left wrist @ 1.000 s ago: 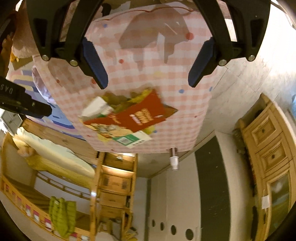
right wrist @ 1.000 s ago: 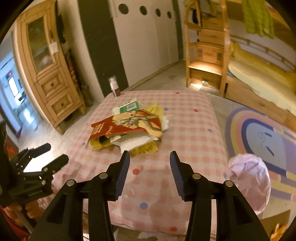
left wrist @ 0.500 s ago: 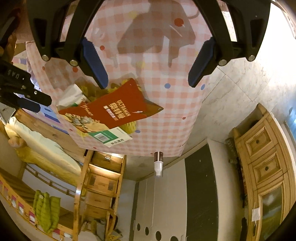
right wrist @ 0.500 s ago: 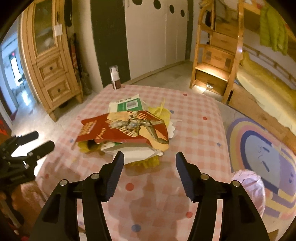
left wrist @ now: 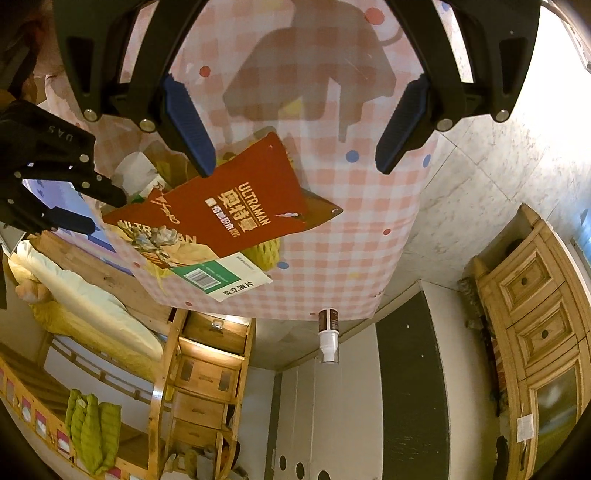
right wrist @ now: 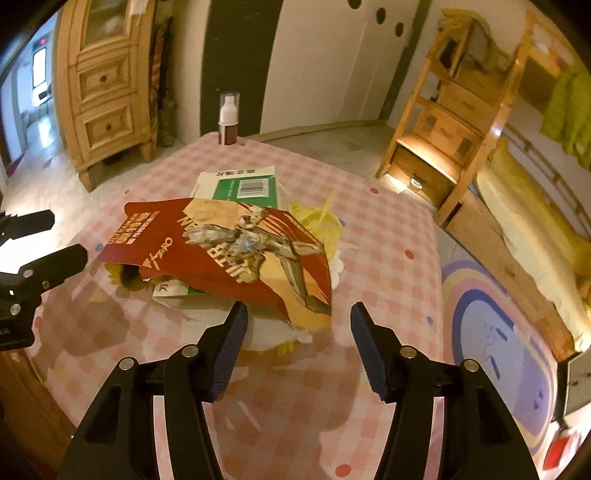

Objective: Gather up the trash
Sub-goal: 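Grasp the red snack packet with the right tool and lift it, then grasp the green medicine box with the left tool while the right tool holds the red packet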

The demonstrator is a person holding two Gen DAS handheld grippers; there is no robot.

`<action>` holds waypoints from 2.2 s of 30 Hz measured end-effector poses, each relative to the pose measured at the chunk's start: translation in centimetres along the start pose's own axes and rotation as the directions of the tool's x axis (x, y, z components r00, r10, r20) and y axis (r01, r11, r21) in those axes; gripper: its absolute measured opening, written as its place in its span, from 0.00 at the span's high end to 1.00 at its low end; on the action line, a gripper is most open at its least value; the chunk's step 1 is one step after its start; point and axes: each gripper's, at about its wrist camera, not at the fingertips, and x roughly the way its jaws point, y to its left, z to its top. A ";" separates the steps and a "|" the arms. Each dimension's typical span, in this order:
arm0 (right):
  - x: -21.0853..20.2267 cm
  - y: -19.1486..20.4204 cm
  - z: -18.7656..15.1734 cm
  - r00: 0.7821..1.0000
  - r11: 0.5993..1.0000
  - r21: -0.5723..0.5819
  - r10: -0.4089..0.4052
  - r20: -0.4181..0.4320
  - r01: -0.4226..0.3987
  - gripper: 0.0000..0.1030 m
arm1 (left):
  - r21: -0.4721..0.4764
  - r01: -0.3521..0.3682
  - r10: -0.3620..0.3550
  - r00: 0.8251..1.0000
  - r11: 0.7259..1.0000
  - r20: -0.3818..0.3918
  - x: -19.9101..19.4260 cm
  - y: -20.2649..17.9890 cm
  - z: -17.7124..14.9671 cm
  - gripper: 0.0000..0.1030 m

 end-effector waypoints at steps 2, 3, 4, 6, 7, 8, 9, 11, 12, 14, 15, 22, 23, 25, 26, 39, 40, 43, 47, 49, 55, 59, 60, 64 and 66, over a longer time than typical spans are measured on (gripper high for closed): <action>0.1 0.4 0.3 1.000 0.999 -0.033 -0.002 0.002 0.002 0.44 | 0.003 0.001 -0.001 1.000 1.000 0.000 0.1 -0.1 0.0 0.17; 0.0 0.6 0.3 1.000 0.999 -0.047 -0.003 0.003 0.003 0.44 | 0.002 0.001 -0.001 1.000 1.000 -0.002 0.0 -0.2 0.0 0.17; 0.1 0.8 0.4 1.000 0.998 -0.061 -0.004 0.004 0.005 0.44 | 0.002 0.003 -0.003 1.000 1.000 -0.003 0.1 -0.2 0.0 0.17; 0.0 1.2 0.5 1.000 0.996 -0.092 -0.007 0.002 0.008 0.55 | 0.004 0.004 -0.004 1.000 1.000 -0.004 0.0 -0.3 0.0 0.17; 0.0 1.3 0.6 1.000 0.995 -0.101 -0.005 -0.002 0.005 0.60 | 0.003 0.003 -0.003 1.000 1.000 -0.003 -0.1 -0.3 0.0 0.17; -0.1 1.3 0.5 1.000 0.995 -0.104 -0.004 -0.004 0.004 0.65 | 0.003 0.003 -0.003 1.000 1.000 -0.003 -0.1 -0.4 0.0 0.17; -0.2 1.2 0.5 1.000 0.995 -0.102 0.002 -0.006 -0.002 0.71 | 0.001 0.003 -0.003 1.000 1.000 -0.003 -0.1 -0.3 0.0 0.17; -0.5 1.1 0.2 0.999 0.996 -0.087 0.030 -0.021 -0.032 0.78 | -0.003 0.006 -0.006 1.000 1.000 -0.002 -0.2 -0.4 0.0 0.17; -0.6 1.1 0.1 0.999 0.996 -0.076 0.039 -0.028 -0.041 0.81 | -0.004 0.006 -0.006 1.000 1.000 0.000 -0.3 -0.4 -0.1 0.17; -1.0 1.1 -0.5 0.997 0.998 -0.035 0.058 -0.041 -0.060 0.82 | -0.004 0.006 -0.006 1.000 1.000 0.003 -0.5 -0.5 -0.3 0.17; -1.1 1.0 -0.7 0.997 0.997 -0.014 0.070 -0.044 -0.071 0.82 | -0.004 0.008 -0.008 1.000 1.000 0.006 -0.6 -0.5 -0.4 0.17; -3.4 0.8 -2.6 0.988 0.977 0.146 0.156 -0.005 -0.154 0.83 | 0.026 0.020 -0.020 1.000 0.999 -0.002 -1.6 -1.2 -2.6 0.17; -3.8 0.6 -2.7 0.986 0.971 0.170 0.166 0.008 -0.165 0.84 | 0.029 0.023 -0.023 1.000 0.999 -0.002 -1.8 -1.3 -2.8 0.17; -4.4 0.0 -2.7 0.983 0.959 0.217 0.181 0.033 -0.184 0.86 | 0.041 0.032 -0.032 0.999 0.999 0.000 -2.2 -1.6 -3.1 0.17; -4.7 -0.4 -2.7 0.980 0.949 0.245 0.191 0.045 -0.197 0.87 | 0.052 0.037 -0.037 0.999 0.998 0.005 -2.5 -2.0 -3.2 0.17; -6.9 -6.4 -6.6 0.976 0.813 0.541 0.174 0.127 -0.216 0.99 | 0.120 0.087 -0.089 0.996 0.989 0.015 -3.3 -4.9 -3.9 0.17; -6.8 -6.7 -7.1 0.979 0.811 0.548 0.167 0.119 -0.205 0.99 | 0.125 0.090 -0.092 0.996 0.988 0.013 -3.2 -5.2 -4.0 0.17; -6.4 -7.1 -8.4 0.983 0.808 0.560 0.161 0.089 -0.183 0.99 | 0.137 0.099 -0.101 0.995 0.986 0.004 -2.8 -6.0 -4.0 0.25; -5.7 -7.8 -9.6 0.983 0.792 0.584 0.169 0.074 -0.180 0.99 | 0.136 0.109 -0.110 0.994 0.985 -0.006 -2.1 -6.7 -3.8 0.40; -5.6 -8.0 -9.8 0.982 0.787 0.590 0.171 0.076 -0.183 0.99 | 0.114 0.110 -0.109 0.994 0.987 -0.016 -1.4 -6.5 -3.3 0.47; -5.4 -9.0 -9.8 0.980 0.775 0.600 0.178 0.090 -0.196 0.99 | 0.110 0.087 -0.088 0.996 0.990 0.004 -0.5 -6.8 -1.5 0.49; -5.1 -9.4 -10.0 0.978 0.766 0.610 0.187 0.093 -0.204 0.99 | 0.158 0.040 -0.041 0.999 0.987 -0.001 0.2 -8.0 -1.1 0.43; -5.1 -9.4 -10.1 0.978 0.765 0.611 0.189 0.094 -0.206 0.99 | 0.147 0.041 -0.040 0.999 0.988 -0.008 0.2 -7.9 -1.2 0.41; -5.2 -9.4 -10.0 0.977 0.766 0.608 0.189 0.098 -0.209 0.99 | 0.065 0.105 -0.103 0.994 0.992 -0.030 -0.3 -6.7 -2.5 0.41; -5.1 -9.4 -10.1 0.977 0.765 0.609 0.189 0.098 -0.209 0.99 | 0.043 0.119 -0.117 0.992 0.992 -0.042 -0.1 -6.3 -3.0 0.41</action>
